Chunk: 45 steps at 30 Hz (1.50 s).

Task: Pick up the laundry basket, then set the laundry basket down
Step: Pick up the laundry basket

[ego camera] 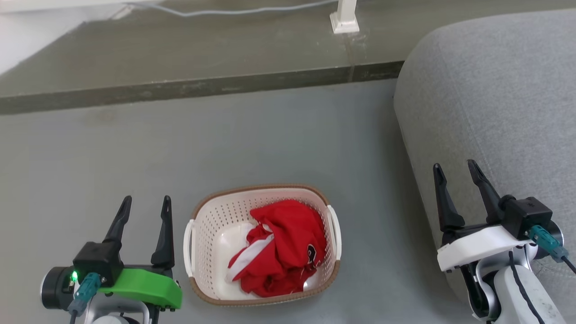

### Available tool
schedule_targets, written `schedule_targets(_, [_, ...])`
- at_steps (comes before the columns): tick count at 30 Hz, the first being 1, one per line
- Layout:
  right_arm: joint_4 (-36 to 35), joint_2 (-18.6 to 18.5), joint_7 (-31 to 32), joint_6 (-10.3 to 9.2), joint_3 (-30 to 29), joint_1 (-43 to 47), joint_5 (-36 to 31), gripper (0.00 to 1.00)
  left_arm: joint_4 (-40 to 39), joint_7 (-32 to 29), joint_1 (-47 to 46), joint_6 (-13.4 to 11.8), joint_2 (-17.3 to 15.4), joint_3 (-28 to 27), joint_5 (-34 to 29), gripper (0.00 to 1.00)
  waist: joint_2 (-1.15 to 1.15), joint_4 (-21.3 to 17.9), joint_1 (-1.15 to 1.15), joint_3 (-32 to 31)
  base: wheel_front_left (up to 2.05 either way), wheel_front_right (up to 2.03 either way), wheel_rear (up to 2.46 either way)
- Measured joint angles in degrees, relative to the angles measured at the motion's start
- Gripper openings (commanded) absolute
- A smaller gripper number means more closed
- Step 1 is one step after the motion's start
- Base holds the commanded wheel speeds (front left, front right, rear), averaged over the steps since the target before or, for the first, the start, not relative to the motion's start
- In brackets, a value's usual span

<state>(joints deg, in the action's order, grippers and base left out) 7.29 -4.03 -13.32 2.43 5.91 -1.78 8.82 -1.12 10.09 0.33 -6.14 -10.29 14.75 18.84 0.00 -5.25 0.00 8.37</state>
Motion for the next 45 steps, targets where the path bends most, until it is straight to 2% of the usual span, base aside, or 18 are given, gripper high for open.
schedule_targets(9, [-0.71,0.25,1.31,0.02,0.57,-0.33,0.97,1.00,-2.57,-2.34,-0.09,-0.02,-0.34,-0.15,-0.24,1.00,0.00,-0.06,0.00,5.02,0.00,0.00,0.00])
schedule_targets(18, [1.49,0.49,2.88,0.58,2.70,-3.61,1.85,1.00,-0.52,-5.97,-3.48,0.09,-1.16,-0.13,0.23,1.00,0.00,-0.04,0.00,11.80,0.00,0.00,0.00])
schedule_targets(21, [2.85,0.55,3.48,0.64,3.48,-5.70,2.04,1.00,1.21,-7.14,-6.06,0.27,-1.15,-0.20,1.09,1.00,0.00,-0.07,0.00,14.18,0.00,0.00,0.00])
schedule_targets(29, [7.45,0.73,4.95,1.22,5.65,-13.43,2.83,1.00,7.99,-12.28,-14.90,2.91,-0.75,0.12,3.69,1.00,0.00,-0.32,0.01,20.64,0.00,0.00,0.00])
schedule_targets(33, [10.23,0.73,5.80,1.59,6.66,-17.38,2.93,1.00,11.44,-14.83,-20.37,4.08,0.48,0.40,5.04,1.00,0.00,-0.45,0.01,23.89,0.00,0.00,0.00])
schedule_targets(45, [17.17,0.71,6.33,2.31,11.21,-27.94,3.94,1.00,20.23,-20.93,-33.84,5.67,-0.13,0.26,5.08,1.00,0.00,-0.95,0.01,33.73,0.00,0.00,0.00])
